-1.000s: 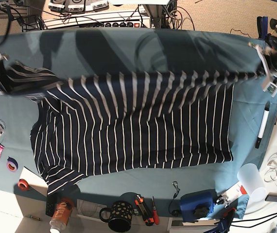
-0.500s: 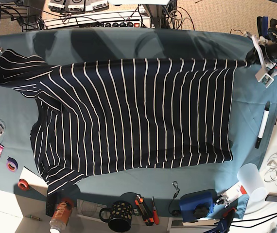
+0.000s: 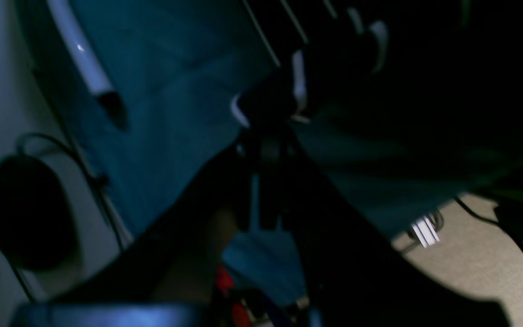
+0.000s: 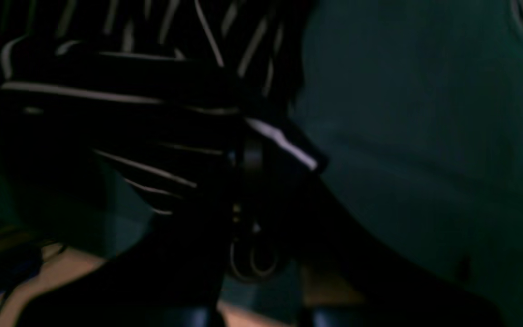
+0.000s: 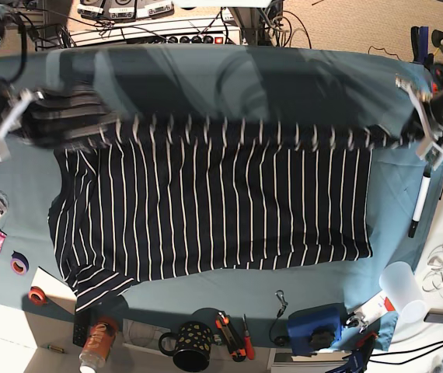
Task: Layout the t-shirt on the table in an organized manner, then fold the t-shirt properly
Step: 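Fold the collar edge with both grippers over toward the hem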
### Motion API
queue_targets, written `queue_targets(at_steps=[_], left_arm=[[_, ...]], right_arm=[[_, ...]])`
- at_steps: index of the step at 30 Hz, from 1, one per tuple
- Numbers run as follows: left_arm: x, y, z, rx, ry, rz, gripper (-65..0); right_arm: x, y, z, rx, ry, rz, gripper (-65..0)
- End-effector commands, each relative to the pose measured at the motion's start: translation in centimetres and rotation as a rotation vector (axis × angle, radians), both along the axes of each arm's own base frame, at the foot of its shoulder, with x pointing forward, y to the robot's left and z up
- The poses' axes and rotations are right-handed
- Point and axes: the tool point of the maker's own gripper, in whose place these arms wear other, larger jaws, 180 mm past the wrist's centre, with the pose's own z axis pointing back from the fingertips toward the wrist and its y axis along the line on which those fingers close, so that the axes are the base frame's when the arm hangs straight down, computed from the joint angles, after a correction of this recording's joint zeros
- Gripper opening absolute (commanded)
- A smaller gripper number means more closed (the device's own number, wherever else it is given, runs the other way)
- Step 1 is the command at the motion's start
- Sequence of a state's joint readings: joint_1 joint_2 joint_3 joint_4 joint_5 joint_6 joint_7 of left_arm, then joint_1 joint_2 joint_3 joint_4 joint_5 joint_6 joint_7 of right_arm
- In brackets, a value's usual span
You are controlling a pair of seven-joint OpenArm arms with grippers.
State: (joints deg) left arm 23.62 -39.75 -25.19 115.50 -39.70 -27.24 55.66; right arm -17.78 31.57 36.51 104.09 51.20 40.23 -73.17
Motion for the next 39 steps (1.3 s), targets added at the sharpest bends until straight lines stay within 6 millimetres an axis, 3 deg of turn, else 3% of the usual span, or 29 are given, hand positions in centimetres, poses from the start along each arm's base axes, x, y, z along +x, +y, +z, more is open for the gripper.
queue_targets(at_steps=[1,8,15,25,31,36,39], left_arm=[[0.8,0.3,1.0,0.016,-0.034,-0.006,-65.0],[3.4,0.2,0.1,0.016,-0.069,0.016,-65.0],[6.3,-0.8,-1.8,0.037,-0.079,0.004,-65.0],[10.5,-0.5,-3.0,0.059,-0.082,0.030,-65.0],[11.4,-2.4,-4.9,0.047,-0.052,0.015,-65.0],[12.4,-2.3,-4.4,0.056,-0.110,0.056,-65.0],[12.4,-2.3,-4.5,0.062,-0.109,0.051,-65.0]], right_arm=[[1.2,-0.6,1.0,-0.024,-0.031,0.005,-65.0],[4.3,-1.0,-0.5,0.064,-0.025,-0.034,-65.0],[6.3,-1.7,0.3,0.102,-0.077,-0.067,-65.0],[8.2,-3.3,1.3,0.034,-0.183,-0.104,-65.0],[9.4,-1.4,-0.3,-0.048,-0.196,-0.029,-65.0],[11.6,-0.8,-1.2,-0.190,-0.237,-0.042,-65.0],[13.0,-0.7,-1.2,-0.178,-0.263,-0.070,-65.0]])
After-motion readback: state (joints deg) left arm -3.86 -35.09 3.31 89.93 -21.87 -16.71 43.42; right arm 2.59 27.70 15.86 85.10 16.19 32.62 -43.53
